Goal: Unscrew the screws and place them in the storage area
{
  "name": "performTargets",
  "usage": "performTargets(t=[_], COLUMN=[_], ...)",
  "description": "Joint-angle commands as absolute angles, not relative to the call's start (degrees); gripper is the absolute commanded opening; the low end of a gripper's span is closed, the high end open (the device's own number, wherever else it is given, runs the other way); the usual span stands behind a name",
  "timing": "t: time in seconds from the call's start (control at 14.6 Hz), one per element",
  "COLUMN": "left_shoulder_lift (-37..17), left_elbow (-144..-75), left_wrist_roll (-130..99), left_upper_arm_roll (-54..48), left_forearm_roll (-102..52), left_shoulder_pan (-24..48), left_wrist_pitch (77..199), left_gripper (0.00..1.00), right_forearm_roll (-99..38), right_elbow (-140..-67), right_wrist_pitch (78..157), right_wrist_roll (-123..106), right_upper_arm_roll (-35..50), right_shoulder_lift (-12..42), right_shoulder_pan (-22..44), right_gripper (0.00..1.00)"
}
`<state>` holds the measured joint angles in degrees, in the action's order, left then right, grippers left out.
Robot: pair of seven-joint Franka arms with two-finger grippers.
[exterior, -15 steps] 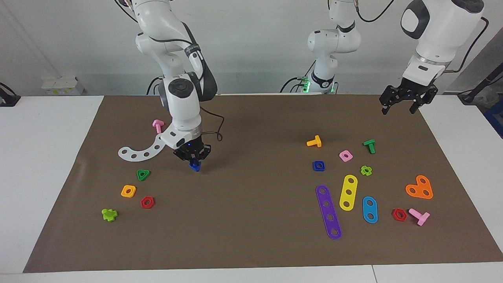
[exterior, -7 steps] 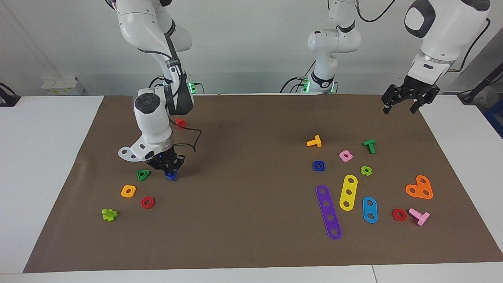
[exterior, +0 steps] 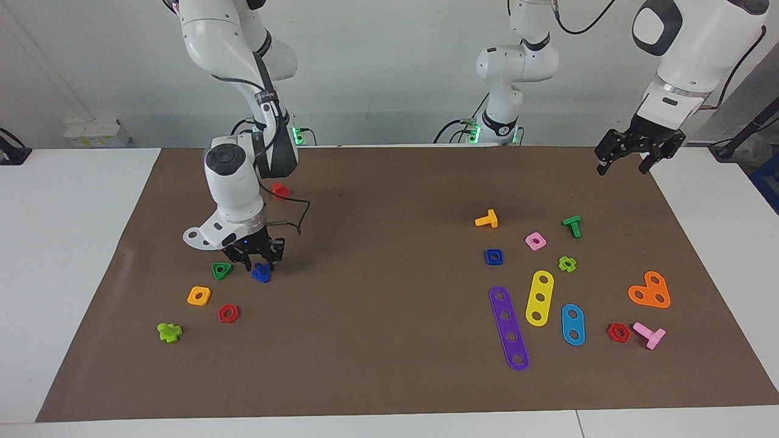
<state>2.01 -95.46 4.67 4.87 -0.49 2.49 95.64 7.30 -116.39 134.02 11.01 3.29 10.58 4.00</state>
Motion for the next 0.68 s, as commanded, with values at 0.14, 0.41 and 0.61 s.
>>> performTargets(t=[0.14, 0.41, 0.61], left_shoulder_lift=[-0.1, 0.0, 0.4], left_elbow=[-92.9, -93.4, -94.1], left_wrist_roll=[5.5, 6.2, 10.8], left_upper_arm_roll=[4.4, 4.3, 4.4], left_forearm_roll=[-0.7, -0.7, -0.7], left_shoulder_pan=[2.3, 2.5, 2.4], left_wrist_pitch=[92.8, 93.7, 93.6], left_gripper=[1.00, 1.00, 1.00], right_forearm_roll=[2.4, 2.1, 2.0], right_elbow=[-110.1, -101.8, -95.3], right_wrist_pitch=[122.6, 110.7, 102.6], right_wrist_roll=[9.6, 9.7, 9.7], right_upper_arm_roll=[3.7, 3.4, 3.5], right_shoulder_lift=[4.5, 2.8, 2.8], right_shoulder_pan=[1.8, 1.5, 1.5], right_gripper=[0.96, 0.96, 0.97])
